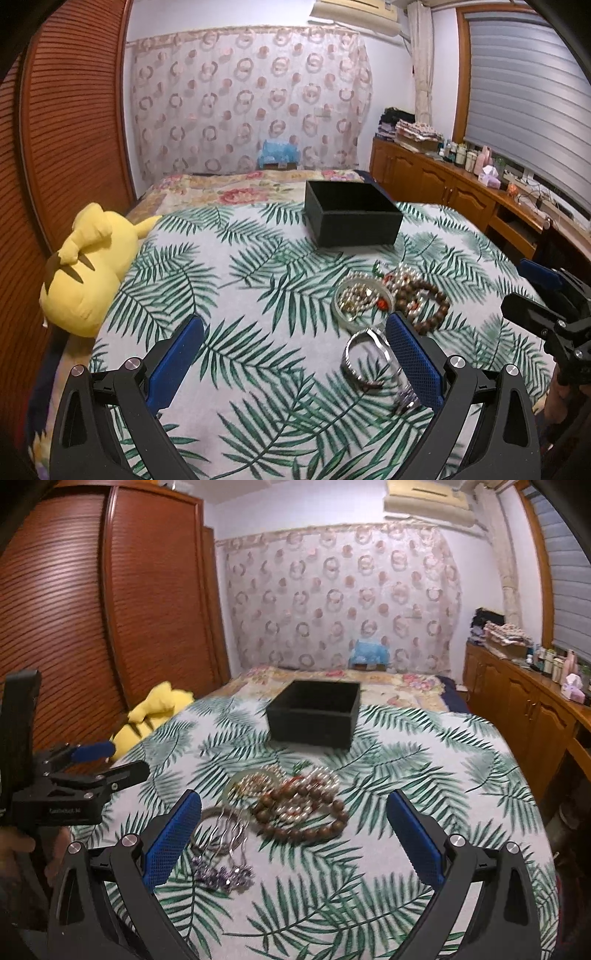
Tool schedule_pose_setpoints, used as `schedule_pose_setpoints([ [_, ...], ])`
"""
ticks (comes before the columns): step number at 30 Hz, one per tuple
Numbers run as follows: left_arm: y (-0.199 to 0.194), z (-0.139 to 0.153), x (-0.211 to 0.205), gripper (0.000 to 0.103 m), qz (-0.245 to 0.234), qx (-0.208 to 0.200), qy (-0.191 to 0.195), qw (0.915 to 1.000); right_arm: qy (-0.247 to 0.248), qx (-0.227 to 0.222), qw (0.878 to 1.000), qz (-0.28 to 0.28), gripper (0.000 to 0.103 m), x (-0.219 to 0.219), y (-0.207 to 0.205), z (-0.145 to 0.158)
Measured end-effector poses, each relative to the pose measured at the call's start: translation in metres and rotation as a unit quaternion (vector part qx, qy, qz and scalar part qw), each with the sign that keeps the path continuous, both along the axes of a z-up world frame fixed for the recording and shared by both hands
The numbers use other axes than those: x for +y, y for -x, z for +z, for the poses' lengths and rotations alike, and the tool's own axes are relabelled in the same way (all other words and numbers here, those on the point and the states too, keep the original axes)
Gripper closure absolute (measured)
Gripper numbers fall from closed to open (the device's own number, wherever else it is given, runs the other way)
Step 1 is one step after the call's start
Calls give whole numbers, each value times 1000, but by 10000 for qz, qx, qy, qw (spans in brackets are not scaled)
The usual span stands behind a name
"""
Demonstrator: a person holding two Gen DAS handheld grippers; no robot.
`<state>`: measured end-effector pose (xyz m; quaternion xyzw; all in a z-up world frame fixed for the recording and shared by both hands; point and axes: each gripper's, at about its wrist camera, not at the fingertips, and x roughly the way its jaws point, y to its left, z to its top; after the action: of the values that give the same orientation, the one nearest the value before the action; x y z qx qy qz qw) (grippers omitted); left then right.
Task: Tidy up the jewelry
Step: 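Grasp the blue-crystal silver hair forks with the right tool while the left tool grasps the silver bangle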
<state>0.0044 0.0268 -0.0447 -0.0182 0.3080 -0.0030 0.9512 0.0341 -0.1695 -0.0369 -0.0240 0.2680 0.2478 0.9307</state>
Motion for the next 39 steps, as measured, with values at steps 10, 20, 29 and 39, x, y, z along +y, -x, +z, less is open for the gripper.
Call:
schedule_pose_setpoints([
  [10, 0, -25, 15, 8, -49, 346, 133, 9993, 342, 479, 9964, 612, 8, 34, -5, -34],
  [20, -4, -41, 20, 8, -155, 599, 283, 9977, 657, 970, 9863, 1158, 21, 60, -8, -64],
  [29, -5, -51, 20, 8, -277, 710, 430, 9962, 1084, 1056, 9801, 1285, 40, 77, -9, -73],
  [39, -22, -50, 8, 29, -691, 848, 564, 9924, 724, 768, 9850, 1366, 43, 55, -3, -53],
])
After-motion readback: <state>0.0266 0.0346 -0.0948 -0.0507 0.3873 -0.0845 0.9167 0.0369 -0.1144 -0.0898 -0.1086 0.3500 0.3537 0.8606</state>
